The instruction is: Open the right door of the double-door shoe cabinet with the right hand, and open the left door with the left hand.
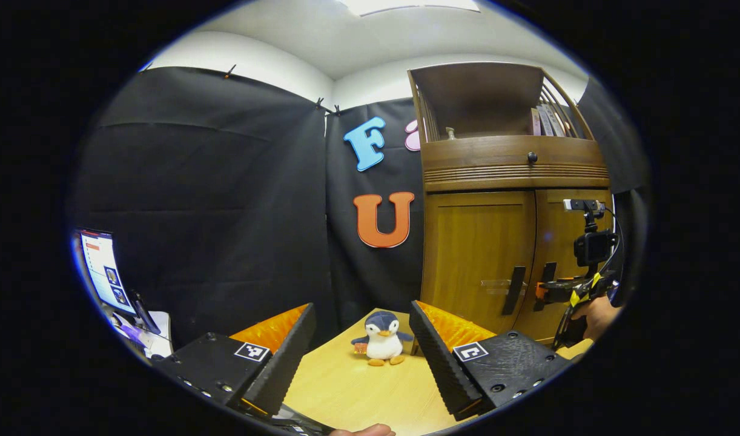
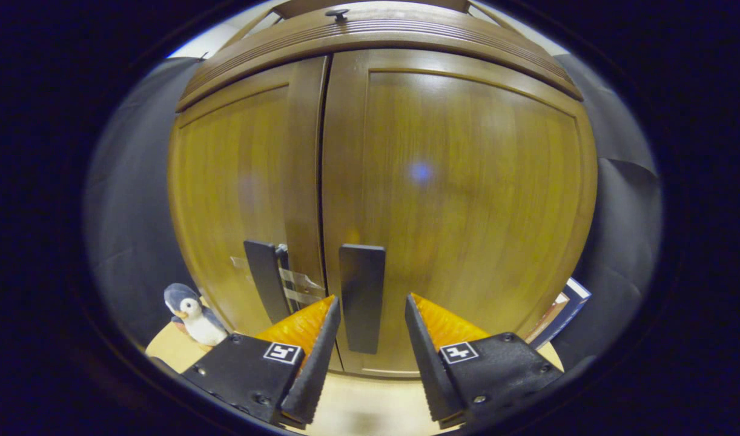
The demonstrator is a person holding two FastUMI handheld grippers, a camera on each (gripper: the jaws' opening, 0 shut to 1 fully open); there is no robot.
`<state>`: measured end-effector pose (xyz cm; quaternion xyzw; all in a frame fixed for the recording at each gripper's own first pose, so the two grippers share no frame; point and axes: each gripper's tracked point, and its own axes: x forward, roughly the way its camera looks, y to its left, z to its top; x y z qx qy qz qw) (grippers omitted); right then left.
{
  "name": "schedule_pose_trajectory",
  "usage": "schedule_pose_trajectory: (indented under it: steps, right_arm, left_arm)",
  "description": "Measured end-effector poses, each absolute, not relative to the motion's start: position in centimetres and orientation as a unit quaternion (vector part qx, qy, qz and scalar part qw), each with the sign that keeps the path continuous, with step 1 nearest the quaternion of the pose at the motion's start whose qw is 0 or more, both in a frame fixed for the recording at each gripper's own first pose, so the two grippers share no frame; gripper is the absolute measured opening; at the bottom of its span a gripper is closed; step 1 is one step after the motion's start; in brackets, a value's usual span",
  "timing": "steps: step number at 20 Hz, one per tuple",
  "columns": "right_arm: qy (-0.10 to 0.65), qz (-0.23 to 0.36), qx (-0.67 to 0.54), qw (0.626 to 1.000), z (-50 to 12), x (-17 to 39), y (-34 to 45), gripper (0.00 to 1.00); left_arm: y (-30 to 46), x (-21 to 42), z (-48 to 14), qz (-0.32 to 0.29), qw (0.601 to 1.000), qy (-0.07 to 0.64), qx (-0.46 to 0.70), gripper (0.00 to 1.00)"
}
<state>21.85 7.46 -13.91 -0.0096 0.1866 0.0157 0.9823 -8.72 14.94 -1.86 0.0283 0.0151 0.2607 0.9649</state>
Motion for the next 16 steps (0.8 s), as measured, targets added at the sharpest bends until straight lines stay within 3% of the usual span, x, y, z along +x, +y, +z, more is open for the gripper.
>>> schedule_pose_trajectory:
  steps: [5,8,16]
  right_arm:
    - [0.178,0.016,-0.003,0.984,-13.8,23.0,8.3,0.54]
    - [0.179,0.009,-0.007,0.984,-14.1,23.1,8.6,0.38]
    - [0.185,0.021,0.012,0.982,-14.3,22.6,8.7,0.34]
  left_arm:
    - [15.0,-8.5,-1.8,0.257,0.966,0.014,0.03,0.94]
    - [14.9,-8.2,-1.7,0.251,0.968,0.011,0.03,0.94]
    - [14.1,-6.9,-1.9,0.221,0.975,0.012,0.024,0.94]
